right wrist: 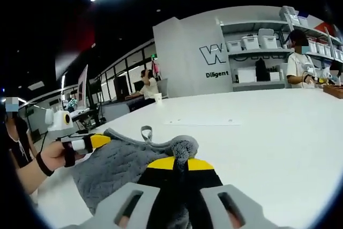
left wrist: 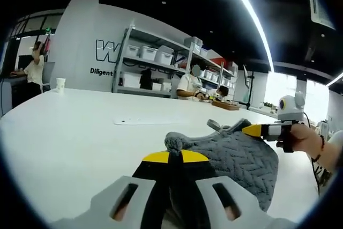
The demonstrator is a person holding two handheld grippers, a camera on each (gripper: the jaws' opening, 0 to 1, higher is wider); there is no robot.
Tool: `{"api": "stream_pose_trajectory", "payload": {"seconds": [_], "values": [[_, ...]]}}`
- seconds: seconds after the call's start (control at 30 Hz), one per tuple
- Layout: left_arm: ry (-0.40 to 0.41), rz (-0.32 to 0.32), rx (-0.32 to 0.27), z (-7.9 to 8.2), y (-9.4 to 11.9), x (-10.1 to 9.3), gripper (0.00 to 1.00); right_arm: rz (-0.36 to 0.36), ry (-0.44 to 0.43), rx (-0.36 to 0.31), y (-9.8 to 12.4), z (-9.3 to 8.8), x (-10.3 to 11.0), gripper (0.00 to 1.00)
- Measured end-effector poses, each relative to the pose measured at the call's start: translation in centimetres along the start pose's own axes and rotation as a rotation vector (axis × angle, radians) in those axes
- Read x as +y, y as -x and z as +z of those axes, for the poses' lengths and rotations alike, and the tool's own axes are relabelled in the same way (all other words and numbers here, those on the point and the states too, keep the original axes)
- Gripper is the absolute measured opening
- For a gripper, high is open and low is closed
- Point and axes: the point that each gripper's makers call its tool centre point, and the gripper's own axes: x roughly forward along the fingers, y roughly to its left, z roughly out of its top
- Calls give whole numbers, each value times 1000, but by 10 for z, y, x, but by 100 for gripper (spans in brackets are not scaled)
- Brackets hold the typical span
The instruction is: Open the folded towel by lifting each exposed corner and separating the folded layers until the towel lies flat within the target outline without major curled edges
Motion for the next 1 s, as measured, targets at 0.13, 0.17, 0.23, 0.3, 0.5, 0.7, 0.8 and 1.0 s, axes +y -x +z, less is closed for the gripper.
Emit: {"api": "stream_pose_trajectory", "payload": {"seconds": [0.13,0.17,0.23,0.3,0.5,0.7,0.8,1.0], "values": [[5,-12,-37,-1,8,-7,3,-7,39,-12,4,6,5,0],[-9,-9,-46,-1,11,-10,3,-5,44,-17,5,7,7,0],[-16,-15,-57,3,17,-14,3,-5,49,-18,6,7,8,0],[-14,-23,-54,2,18,-15,3,-4,54,-19,7,7,8,0],[-31,-21,-47,3,18,-15,3,-11,86,-24,9,9,12,0],[-19,-23,-61,6,21,-15,3,-2,74,-41,11,16,13,0],[-19,-26,-62,5,22,-16,3,-5,78,-40,11,14,13,0],[-21,-29,-69,8,23,-19,3,-3,78,-48,14,15,14,0]]}}
